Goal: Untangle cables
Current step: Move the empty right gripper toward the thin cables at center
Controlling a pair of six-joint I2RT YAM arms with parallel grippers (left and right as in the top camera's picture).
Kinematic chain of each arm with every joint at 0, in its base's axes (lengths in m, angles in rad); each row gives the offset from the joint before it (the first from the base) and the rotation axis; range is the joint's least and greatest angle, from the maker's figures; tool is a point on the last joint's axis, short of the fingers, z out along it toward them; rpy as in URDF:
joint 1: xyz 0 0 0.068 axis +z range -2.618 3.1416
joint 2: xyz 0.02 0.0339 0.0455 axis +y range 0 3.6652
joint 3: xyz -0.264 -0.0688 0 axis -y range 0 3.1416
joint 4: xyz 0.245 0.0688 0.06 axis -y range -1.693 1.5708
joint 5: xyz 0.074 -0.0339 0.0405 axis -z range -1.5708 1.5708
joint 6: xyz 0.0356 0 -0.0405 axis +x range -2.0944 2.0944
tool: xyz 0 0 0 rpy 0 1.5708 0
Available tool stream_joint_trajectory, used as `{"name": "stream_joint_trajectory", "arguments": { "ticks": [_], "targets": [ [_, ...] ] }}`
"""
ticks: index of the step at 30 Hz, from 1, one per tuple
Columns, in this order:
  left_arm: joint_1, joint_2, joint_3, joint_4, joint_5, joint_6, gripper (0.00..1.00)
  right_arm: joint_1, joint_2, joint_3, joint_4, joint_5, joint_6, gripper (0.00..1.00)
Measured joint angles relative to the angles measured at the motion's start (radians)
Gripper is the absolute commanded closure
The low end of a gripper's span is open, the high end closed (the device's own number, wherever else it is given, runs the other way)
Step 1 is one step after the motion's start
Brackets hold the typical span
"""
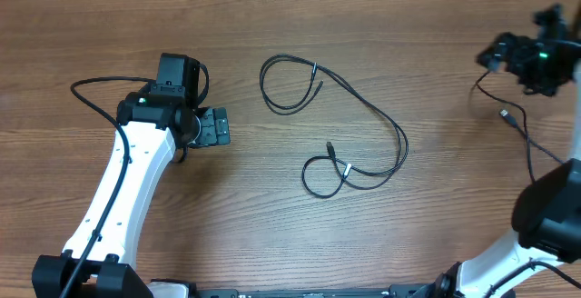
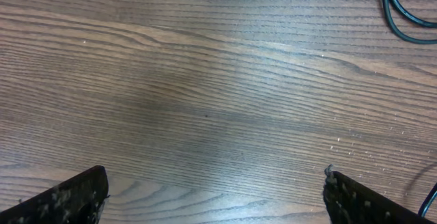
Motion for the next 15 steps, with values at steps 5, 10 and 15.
{"name": "stream_joint_trajectory", "arguments": {
  "ticks": [5,10,15],
  "targets": [
    [0.0,0.0,0.0,0.0,0.0,0.0,0.0,0.099,0.002,-0.042,-0.013,0.02,-0.041,0.0],
    [0.0,0.0,0.0,0.0,0.0,0.0,0.0,0.145,0.021,-0.149,-0.026,0.023,-0.083,0.01],
    [0.0,0.0,0.0,0.0,0.0,0.0,0.0,0.198,0.033,-0.293,-0.012,0.023,-0.103,0.14]
  ]
}}
